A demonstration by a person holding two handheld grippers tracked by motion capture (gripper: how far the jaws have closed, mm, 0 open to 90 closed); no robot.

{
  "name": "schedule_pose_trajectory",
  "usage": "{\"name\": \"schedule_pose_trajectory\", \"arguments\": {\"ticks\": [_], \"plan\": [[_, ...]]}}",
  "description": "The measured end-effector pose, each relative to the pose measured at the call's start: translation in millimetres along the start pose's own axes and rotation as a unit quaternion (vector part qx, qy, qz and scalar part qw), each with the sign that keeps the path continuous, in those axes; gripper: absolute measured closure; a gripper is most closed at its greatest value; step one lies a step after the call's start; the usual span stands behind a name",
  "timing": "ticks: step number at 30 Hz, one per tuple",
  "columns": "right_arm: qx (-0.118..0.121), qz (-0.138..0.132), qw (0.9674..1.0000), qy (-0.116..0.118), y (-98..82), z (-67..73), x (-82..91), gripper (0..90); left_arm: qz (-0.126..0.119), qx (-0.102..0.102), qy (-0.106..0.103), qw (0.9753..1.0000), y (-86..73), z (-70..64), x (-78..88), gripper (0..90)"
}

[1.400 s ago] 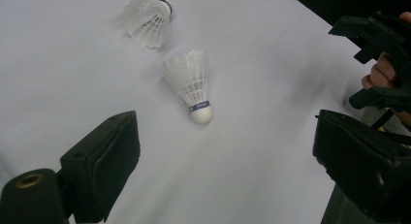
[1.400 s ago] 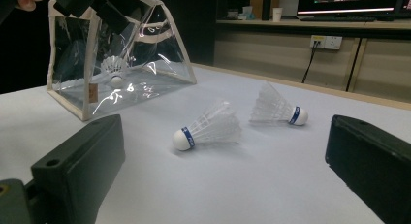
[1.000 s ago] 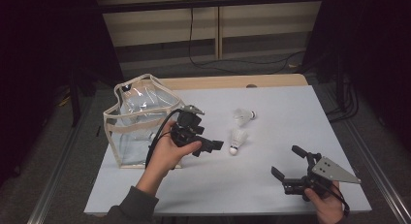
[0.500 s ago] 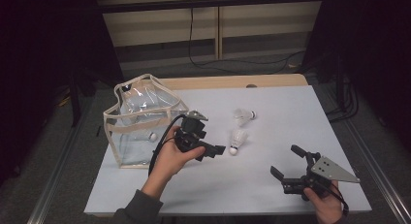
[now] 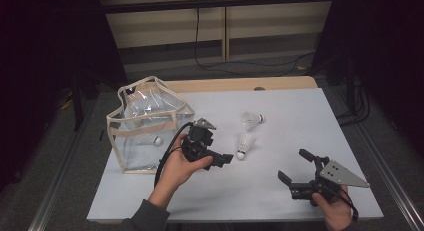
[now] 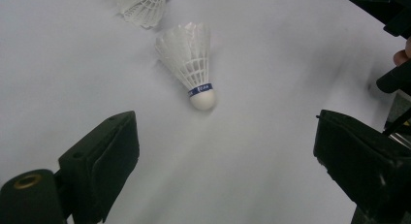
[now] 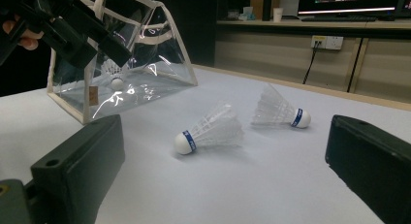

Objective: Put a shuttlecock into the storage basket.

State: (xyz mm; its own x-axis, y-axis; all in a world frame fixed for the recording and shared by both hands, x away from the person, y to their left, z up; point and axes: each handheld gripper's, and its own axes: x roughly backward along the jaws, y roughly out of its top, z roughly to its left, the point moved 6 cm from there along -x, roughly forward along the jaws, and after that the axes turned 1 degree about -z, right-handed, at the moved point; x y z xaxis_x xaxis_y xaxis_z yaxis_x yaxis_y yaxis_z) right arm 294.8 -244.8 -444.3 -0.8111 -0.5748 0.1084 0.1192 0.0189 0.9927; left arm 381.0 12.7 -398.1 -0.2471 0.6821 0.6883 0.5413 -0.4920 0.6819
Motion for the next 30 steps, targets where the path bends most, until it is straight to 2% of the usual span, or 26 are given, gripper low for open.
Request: {"name": "schedule_pose_trajectory", "arguments": {"ticks": [13,24,30], "plan": [[0.000,-0.003,1.0000,-0.003,1.0,-2.0,4.2,0.3,-0.007,0.002,-0.001,1.0000,-1.7,-3.6,-16.7,8.6],[0.001,-0.002,1.0000,0.003,-0.1,-1.3,2.2,0.3,-0.012,0.008,0.001,0.9999,-3.9,-0.2,-18.4,8.1],[0.000,0.000,1.0000,0.003,-0.7,-1.5,2.0,0.3,-0.007,0.008,0.004,0.9999,-6.5,1.2,-22.1,7.8]]}}
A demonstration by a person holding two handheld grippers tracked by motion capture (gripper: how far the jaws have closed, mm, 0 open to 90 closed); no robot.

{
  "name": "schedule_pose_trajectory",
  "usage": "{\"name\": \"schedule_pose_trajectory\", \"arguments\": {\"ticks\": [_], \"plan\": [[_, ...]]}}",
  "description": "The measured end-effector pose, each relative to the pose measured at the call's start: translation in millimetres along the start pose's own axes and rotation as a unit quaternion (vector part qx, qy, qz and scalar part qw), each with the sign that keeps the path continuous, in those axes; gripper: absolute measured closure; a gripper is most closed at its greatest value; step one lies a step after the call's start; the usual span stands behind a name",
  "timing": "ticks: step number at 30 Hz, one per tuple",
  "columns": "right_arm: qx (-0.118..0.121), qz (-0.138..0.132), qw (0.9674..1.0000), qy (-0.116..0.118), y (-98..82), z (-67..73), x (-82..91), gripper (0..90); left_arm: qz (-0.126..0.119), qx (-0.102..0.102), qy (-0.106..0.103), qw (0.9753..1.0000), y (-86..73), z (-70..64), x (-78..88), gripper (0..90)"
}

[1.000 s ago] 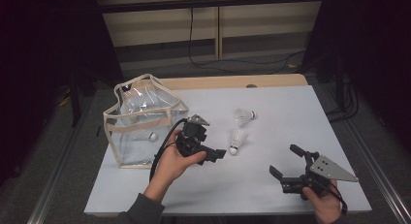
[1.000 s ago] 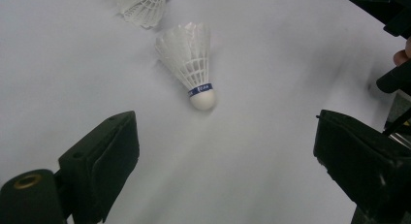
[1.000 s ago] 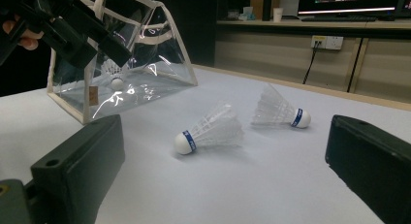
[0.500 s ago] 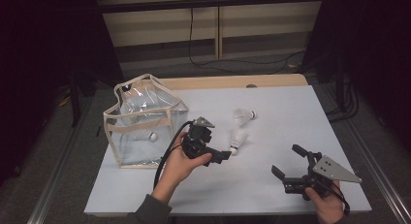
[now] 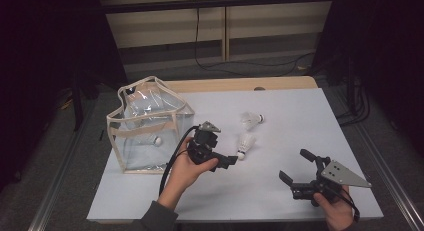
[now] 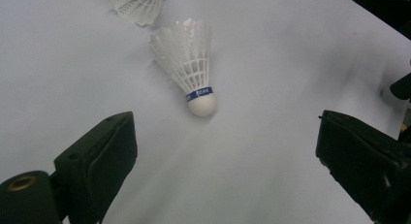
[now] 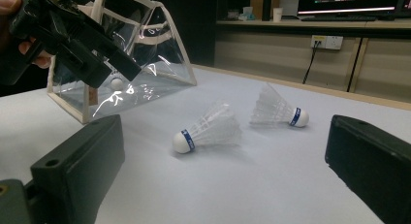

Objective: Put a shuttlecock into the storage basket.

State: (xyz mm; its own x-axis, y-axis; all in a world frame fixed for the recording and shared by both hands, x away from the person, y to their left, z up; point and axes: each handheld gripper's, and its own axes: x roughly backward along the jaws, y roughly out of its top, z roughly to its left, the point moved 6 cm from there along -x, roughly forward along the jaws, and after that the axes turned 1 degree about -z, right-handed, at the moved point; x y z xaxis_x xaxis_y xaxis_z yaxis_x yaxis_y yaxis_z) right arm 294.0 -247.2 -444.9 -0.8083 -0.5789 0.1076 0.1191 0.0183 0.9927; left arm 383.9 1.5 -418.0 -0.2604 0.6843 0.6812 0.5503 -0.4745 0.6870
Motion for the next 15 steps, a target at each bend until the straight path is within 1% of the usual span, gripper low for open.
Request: {"name": "schedule_pose_trajectory", "arguments": {"ticks": [3,6,7,8,11,14,15], "plan": [[-0.001,-0.002,1.0000,-0.001,1.0,-0.4,0.5,0.3,-0.003,0.003,0.003,1.0000,-1.6,0.0,-2.4,7.5],[0.000,-0.002,1.0000,-0.001,0.9,-0.4,0.2,0.3,0.000,0.002,0.003,1.0000,-3.3,0.5,-4.0,7.5],[0.000,-0.001,1.0000,-0.001,1.0,-0.6,0.2,0.3,-0.004,0.003,0.005,1.0000,-3.8,1.0,-5.3,7.5],[0.001,-0.001,1.0000,-0.002,0.9,-1.1,0.2,0.3,0.001,0.003,0.005,1.0000,-4.5,1.7,-6.2,7.5],[0.000,-0.001,1.0000,-0.003,0.2,-1.5,-0.1,0.3,0.008,0.003,0.016,0.9998,-5.9,3.8,-9.8,6.6],[0.001,0.002,1.0000,-0.002,-0.4,-1.4,-0.2,0.3,0.013,-0.002,0.020,0.9997,-6.7,4.4,-13.4,6.4],[0.001,0.000,1.0000,-0.003,-0.1,-1.3,-0.4,0.3,0.013,-0.002,0.018,0.9997,-6.7,4.1,-14.9,6.2]]}}
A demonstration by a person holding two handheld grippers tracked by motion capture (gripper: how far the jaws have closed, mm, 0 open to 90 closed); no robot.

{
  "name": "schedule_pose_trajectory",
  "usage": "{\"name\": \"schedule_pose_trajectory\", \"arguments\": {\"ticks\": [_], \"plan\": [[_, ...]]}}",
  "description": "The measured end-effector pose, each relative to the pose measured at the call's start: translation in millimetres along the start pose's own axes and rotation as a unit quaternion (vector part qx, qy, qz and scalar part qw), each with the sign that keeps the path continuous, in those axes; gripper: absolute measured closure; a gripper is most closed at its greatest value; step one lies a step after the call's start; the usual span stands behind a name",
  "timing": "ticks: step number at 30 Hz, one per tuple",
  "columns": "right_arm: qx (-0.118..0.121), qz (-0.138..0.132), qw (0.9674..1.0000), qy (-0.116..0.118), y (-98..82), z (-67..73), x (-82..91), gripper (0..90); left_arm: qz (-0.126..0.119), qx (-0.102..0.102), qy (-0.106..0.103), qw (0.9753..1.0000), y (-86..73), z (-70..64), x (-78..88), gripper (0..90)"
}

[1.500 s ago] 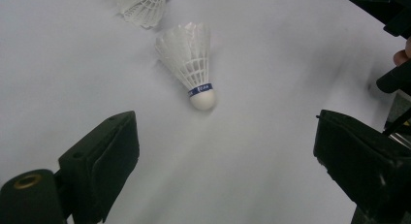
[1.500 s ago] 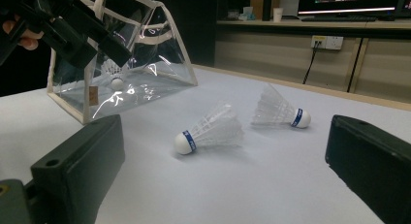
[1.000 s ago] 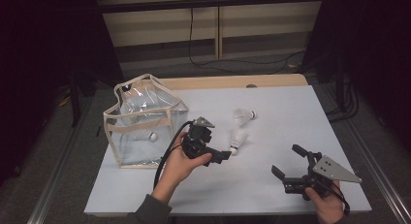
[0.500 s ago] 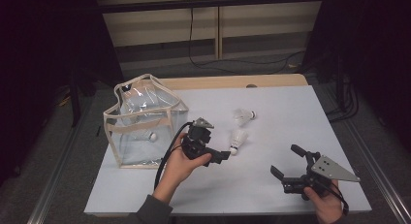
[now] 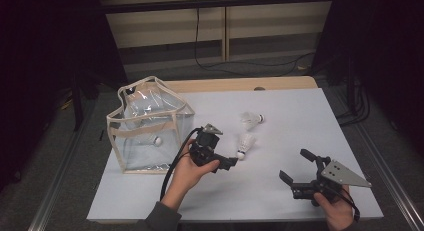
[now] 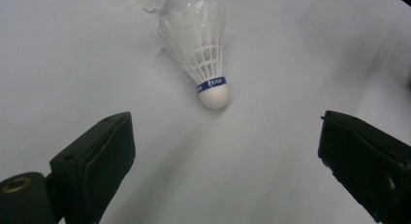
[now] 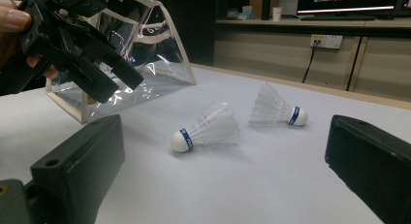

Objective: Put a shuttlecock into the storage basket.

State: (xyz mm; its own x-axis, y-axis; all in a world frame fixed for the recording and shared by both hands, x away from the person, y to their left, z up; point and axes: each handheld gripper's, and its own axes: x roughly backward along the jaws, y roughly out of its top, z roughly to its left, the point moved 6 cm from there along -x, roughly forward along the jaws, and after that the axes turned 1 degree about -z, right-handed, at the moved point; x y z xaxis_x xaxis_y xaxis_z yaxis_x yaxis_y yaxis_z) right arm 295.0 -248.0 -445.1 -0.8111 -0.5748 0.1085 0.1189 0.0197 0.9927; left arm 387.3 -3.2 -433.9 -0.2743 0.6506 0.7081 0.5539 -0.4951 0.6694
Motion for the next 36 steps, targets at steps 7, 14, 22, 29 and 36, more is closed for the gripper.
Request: {"name": "schedule_pose_trajectory", "arguments": {"ticks": [7,14,22,29,36], "plan": [[0.002,0.000,1.0000,0.000,0.1,-0.3,0.5,0.3,-0.019,0.010,0.000,0.9998,0.9,2.2,-5.7,6.1],[0.000,-0.002,1.0000,0.002,0.8,0.2,0.6,0.3,-0.019,0.005,0.004,0.9998,-1.4,2.9,-14.4,6.1],[0.002,0.001,1.0000,0.000,-0.1,-0.4,0.2,0.3,-0.023,0.008,0.017,0.9996,-0.7,4.8,-22.4,6.7],[0.001,-0.001,1.0000,-0.001,0.2,-0.3,-0.1,0.3,-0.021,0.009,0.021,0.9995,-1.4,5.3,-28.0,7.2],[0.000,0.001,1.0000,0.001,0.1,0.5,-0.2,0.3,-0.025,0.008,0.023,0.9994,0.3,5.4,-34.0,7.8]]}}
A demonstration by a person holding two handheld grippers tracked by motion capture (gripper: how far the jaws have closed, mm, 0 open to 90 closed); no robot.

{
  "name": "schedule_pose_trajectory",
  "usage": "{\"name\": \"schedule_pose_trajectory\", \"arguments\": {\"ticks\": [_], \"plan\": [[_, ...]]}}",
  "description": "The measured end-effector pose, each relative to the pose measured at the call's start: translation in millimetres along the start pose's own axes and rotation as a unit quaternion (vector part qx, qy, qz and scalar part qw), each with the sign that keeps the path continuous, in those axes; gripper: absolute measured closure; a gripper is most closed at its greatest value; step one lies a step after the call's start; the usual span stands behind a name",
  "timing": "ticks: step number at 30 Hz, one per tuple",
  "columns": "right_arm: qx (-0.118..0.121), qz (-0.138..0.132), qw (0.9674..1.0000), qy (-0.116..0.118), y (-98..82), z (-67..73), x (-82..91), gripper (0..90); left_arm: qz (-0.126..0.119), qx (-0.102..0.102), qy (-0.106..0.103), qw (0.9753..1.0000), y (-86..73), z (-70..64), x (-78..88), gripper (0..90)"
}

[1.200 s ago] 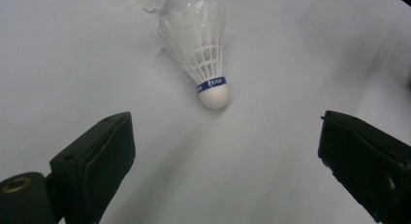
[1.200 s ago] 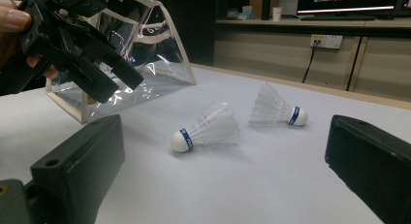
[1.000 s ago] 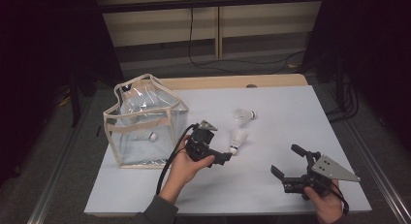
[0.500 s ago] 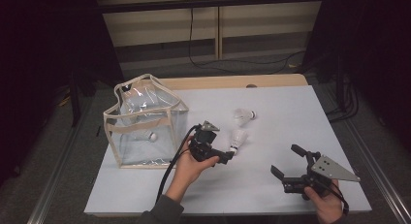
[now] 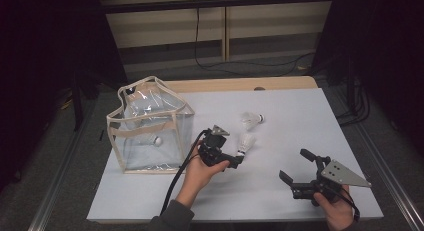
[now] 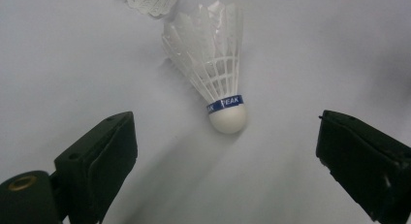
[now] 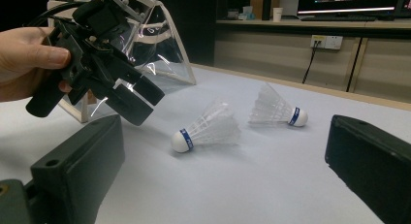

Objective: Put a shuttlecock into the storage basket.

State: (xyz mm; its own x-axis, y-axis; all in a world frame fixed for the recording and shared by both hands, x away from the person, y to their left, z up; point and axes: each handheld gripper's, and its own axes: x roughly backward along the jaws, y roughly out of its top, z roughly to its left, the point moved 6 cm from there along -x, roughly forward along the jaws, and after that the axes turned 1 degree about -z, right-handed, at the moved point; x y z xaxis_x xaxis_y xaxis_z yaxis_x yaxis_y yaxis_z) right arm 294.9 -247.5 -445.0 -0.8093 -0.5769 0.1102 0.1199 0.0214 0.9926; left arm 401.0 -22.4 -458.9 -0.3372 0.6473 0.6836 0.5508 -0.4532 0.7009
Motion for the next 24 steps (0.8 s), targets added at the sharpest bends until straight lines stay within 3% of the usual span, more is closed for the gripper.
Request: {"name": "schedule_pose_trajectory", "arguments": {"ticks": [24], "plan": [[0.002,-0.003,1.0000,0.000,0.6,-0.3,0.3,0.3,0.010,0.001,0.001,1.0000,0.2,-0.6,-16.0,14.5]]}}
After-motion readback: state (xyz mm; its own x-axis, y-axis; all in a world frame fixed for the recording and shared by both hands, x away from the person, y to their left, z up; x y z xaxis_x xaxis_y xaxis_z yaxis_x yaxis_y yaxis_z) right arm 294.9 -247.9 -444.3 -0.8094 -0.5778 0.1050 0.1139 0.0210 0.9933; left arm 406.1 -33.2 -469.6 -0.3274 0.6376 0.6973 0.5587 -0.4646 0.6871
